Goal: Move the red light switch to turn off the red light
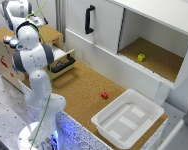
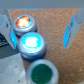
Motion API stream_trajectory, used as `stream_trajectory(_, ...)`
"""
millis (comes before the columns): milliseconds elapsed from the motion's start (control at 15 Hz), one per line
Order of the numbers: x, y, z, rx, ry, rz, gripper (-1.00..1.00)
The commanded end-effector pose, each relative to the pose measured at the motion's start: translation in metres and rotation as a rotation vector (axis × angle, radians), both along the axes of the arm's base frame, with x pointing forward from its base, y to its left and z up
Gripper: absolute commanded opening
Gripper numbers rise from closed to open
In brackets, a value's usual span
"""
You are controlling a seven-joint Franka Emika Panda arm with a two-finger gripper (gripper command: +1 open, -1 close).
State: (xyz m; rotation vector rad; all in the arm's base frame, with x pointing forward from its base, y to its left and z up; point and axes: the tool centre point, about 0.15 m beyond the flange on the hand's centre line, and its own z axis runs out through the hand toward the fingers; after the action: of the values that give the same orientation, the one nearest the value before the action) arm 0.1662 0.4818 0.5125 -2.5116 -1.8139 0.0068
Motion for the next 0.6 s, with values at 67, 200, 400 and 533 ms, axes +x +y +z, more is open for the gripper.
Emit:
stream_trajectory(67,-0.014,0.102,0.017,-0.327,-0.027,-0.004,1.0)
stream_trajectory(200,-0.009,0.116,0.018,-0.319,-0.038,0.042,1.0)
stream_trajectory(400,-0.002,0.139,0.014,-0.291,-0.035,0.115,1.0)
stream_trajectory(533,-0.003,0.141,0.012,-0.266,-0.026,0.11,-1.0)
